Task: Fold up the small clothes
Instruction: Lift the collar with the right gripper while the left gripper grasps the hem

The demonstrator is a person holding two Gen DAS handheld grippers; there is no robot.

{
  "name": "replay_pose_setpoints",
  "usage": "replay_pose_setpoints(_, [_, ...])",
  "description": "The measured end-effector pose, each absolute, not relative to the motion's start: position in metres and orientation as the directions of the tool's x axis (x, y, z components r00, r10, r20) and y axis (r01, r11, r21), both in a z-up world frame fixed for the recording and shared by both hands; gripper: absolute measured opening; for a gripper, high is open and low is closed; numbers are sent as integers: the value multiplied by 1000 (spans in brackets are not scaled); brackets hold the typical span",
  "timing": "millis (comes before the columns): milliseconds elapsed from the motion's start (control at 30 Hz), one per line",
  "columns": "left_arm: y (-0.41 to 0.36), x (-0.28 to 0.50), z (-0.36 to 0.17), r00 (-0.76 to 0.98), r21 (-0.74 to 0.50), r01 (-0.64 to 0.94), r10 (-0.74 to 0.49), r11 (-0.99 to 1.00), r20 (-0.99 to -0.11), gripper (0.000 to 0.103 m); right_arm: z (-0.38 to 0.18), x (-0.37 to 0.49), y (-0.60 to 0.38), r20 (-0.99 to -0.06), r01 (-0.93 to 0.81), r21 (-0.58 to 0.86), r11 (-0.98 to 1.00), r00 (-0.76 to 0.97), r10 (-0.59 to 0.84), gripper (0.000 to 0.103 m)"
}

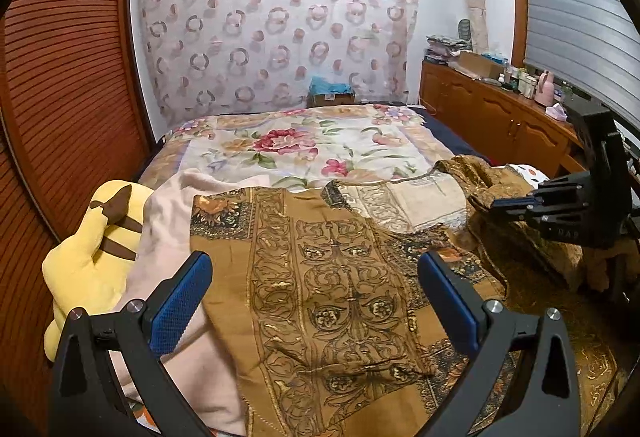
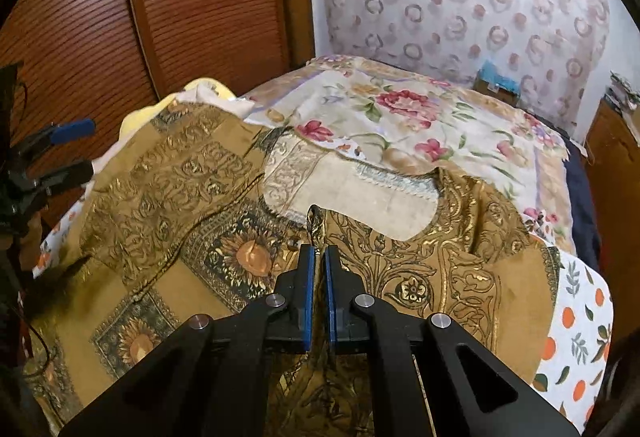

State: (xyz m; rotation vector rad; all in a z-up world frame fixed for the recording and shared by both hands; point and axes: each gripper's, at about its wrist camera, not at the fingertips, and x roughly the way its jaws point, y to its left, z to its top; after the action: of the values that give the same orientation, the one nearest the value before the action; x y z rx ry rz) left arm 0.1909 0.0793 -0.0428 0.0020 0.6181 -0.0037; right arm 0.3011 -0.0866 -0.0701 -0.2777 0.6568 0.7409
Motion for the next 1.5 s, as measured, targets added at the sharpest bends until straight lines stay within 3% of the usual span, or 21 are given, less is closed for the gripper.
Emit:
replay_pose_setpoints(67, [83, 193, -46, 810, 1, -4, 4, 1000, -586, 103, -73, 304, -85, -660, -707, -4, 707, 533, 530, 10])
replay_pose_setpoints(133, [87, 196, -48, 804, 0, -11, 9, 1000, -594, 103, -70, 305, -87, -662, -694, -25, 719, 551, 509, 34])
replay_pose_setpoints(233, [94, 200, -52, 799, 0, -21, 16, 1000, -600, 103, -63, 306, -95, -640, -685, -23, 728, 569, 516, 59])
replay_pose_setpoints(300, [99, 204, -55, 794, 2, -26, 21, 1000, -607, 103, -57, 308, -104, -623, -661, -38, 749, 602, 500, 63])
replay_pose_setpoints(667, [123, 223, -63, 764, -37, 19, -38, 999, -644, 102, -72, 348, -194, -641, -433, -42, 900, 703, 308, 63])
replay_pose_setpoints(767, [132, 230, -64, 753, -44, 26, -48, 999, -656, 93, -82, 357, -209, -666, -404, -7, 915, 684, 297, 63])
replay_pose_setpoints(933, [152, 242, -72, 728, -79, 4, -57, 997, -684, 66, -90, 367, -212, -688, -395, 33, 918, 658, 308, 63])
replay_pose_setpoints(1300, [174, 255, -85, 686, -94, -31, -47, 995, -726, 65, -98, 395, -214, -704, -388, 80, 918, 630, 328, 63])
replay_pose_setpoints(1500, [177, 261, -86, 679, -129, -18, -82, 992, -729, 55, -99, 397, -206, -705, -399, 58, 915, 633, 320, 63])
